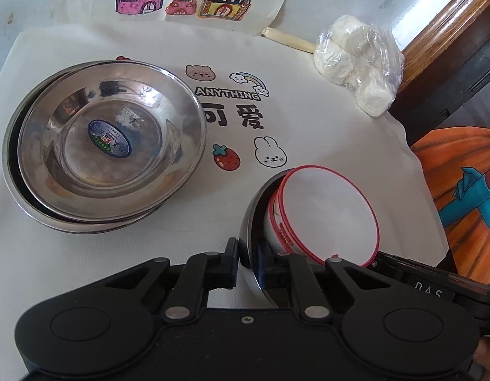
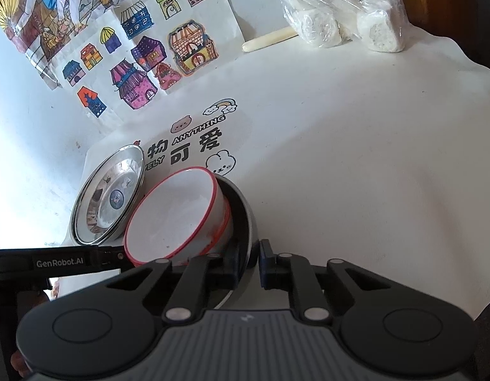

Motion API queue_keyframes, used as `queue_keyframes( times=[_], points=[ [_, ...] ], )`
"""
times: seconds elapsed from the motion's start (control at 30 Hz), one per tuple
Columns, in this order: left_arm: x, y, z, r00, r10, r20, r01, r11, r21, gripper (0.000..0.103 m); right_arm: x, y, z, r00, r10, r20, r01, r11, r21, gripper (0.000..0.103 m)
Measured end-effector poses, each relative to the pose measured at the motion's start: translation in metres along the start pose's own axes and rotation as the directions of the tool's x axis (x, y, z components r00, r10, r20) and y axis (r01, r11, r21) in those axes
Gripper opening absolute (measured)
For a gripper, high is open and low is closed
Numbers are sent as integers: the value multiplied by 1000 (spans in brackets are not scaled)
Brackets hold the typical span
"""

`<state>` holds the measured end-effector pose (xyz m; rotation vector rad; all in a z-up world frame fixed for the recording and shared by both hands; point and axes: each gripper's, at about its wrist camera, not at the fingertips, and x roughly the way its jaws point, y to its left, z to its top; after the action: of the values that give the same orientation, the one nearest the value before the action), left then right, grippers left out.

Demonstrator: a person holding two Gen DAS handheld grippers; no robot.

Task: Organize plates and bowls
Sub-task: 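Lift the steel bowl holding the white bowls off the table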

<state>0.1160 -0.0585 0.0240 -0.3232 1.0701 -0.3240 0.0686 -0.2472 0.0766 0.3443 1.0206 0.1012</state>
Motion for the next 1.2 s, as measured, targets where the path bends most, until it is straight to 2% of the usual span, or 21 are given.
queue_keyframes(
  times=[1.2],
  points=[
    [-11, -1, 0, 1000, 6, 21, -6, 1000, 6, 8, -2, 5, -6, 1000, -23, 12, 22, 1000, 15, 14]
  ],
)
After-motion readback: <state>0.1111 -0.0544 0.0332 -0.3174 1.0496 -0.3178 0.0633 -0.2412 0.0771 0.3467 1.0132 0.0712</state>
